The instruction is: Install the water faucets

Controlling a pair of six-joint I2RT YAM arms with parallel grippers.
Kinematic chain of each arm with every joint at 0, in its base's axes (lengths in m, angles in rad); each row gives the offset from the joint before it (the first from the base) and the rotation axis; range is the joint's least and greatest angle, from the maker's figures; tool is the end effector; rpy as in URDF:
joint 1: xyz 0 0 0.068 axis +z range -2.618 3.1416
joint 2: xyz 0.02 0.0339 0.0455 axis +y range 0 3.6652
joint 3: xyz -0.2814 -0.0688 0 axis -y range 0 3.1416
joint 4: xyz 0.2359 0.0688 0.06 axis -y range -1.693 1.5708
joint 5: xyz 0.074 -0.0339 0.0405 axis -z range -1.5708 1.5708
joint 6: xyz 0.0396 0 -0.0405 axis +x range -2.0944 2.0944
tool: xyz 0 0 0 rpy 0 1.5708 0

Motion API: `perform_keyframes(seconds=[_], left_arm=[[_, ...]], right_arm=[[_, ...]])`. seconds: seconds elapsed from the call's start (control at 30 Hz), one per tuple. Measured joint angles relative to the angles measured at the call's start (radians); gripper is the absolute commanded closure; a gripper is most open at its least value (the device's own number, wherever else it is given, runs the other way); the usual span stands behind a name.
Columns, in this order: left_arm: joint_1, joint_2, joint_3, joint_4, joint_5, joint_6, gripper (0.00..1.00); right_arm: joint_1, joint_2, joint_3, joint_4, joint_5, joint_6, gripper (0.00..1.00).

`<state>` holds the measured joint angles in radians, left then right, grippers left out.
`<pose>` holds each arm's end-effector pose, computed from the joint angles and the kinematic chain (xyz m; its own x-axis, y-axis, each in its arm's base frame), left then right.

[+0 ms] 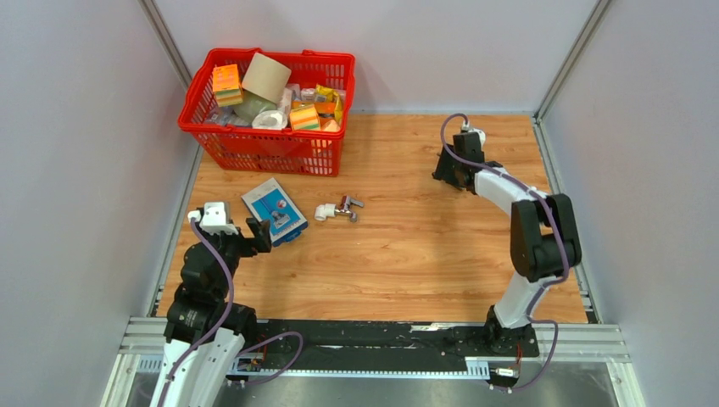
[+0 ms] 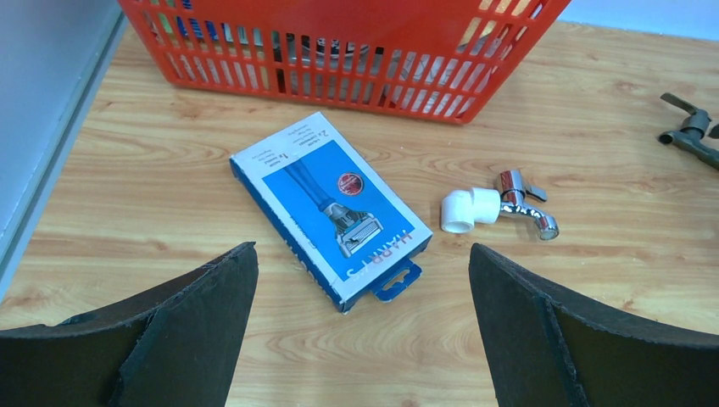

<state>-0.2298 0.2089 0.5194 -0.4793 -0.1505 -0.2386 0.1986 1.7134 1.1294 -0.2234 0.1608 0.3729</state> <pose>0.0623 -0.0085 0.2821 -0.1782 -0.1983 -0.9638 0.0403 0.9772 -0.2085 0.3621 0.0664 0.2303 -0.6910 0.2278 -0.6860 0.1777 0.9735 0.1442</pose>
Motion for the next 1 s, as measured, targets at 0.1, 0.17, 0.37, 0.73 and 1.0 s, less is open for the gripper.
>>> perform_keyframes(seconds=[0.1, 0.17, 0.37, 0.73, 1.0], left_arm=[[0.0, 0.0, 0.0, 0.0, 0.005, 0.002, 0.0], [0.0, 0.0, 0.0, 0.0, 0.01, 0.002, 0.0], [0.0, 0.0, 0.0, 0.002, 0.018, 0.002, 0.0], [0.0, 0.0, 0.0, 0.005, 0.047, 0.003, 0.0], [0.0, 0.005, 0.0, 0.013, 0.108, 0.002, 0.0]], right_arm=[[-0.014, 0.122, 0.072, -0.005, -0.003, 0.008, 0.35], [-0.02, 0.186, 0.114, -0.006, 0.002, 0.016, 0.34], [-0.034, 0.279, 0.239, 0.003, 0.019, 0.051, 0.35], [-0.057, 0.39, 0.318, 0.002, 0.032, 0.067, 0.69], [-0.055, 0.373, 0.298, 0.011, -0.007, 0.039, 1.0]])
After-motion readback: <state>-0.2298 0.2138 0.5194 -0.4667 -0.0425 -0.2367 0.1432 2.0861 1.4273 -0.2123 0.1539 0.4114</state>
